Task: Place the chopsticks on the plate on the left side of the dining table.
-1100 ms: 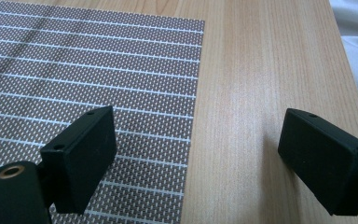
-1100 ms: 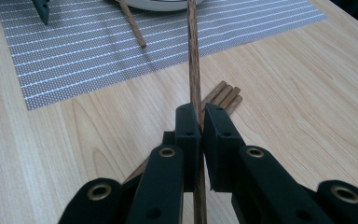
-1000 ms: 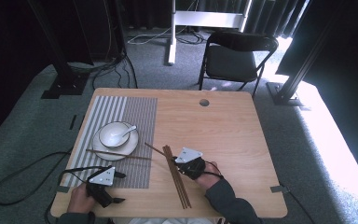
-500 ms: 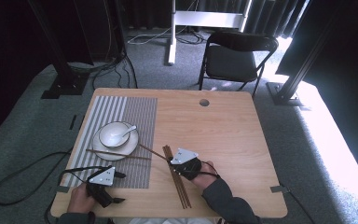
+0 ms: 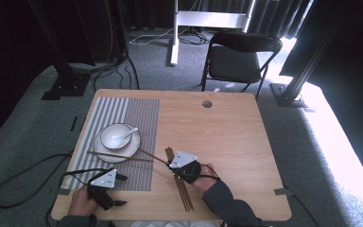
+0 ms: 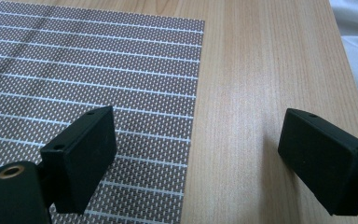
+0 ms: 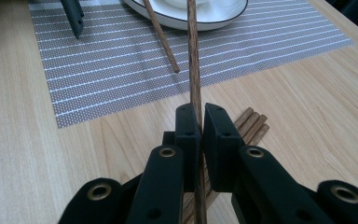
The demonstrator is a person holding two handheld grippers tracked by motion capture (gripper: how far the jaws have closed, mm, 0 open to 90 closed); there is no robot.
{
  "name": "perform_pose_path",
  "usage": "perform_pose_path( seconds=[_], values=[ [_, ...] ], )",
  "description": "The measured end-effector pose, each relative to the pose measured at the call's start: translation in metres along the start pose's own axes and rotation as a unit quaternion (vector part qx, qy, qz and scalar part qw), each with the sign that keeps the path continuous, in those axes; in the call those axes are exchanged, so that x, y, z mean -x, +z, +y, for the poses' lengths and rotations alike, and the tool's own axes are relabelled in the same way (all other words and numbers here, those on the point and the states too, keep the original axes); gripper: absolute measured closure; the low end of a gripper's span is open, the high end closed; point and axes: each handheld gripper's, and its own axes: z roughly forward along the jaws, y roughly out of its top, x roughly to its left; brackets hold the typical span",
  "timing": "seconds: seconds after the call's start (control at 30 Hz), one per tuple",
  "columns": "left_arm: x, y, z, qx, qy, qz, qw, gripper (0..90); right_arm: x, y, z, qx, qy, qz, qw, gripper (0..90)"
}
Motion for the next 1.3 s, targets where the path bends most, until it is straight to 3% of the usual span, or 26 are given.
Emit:
perform_pose_path(
  seconds=[1.3],
  values=[
    [0.0, 0.0, 0.0, 0.0, 0.0, 0.0, 1.0, 11.6, -0.013, 0.018, 0.018, 0.006, -0.032, 0.026, 0.9991, 84.6]
  ],
)
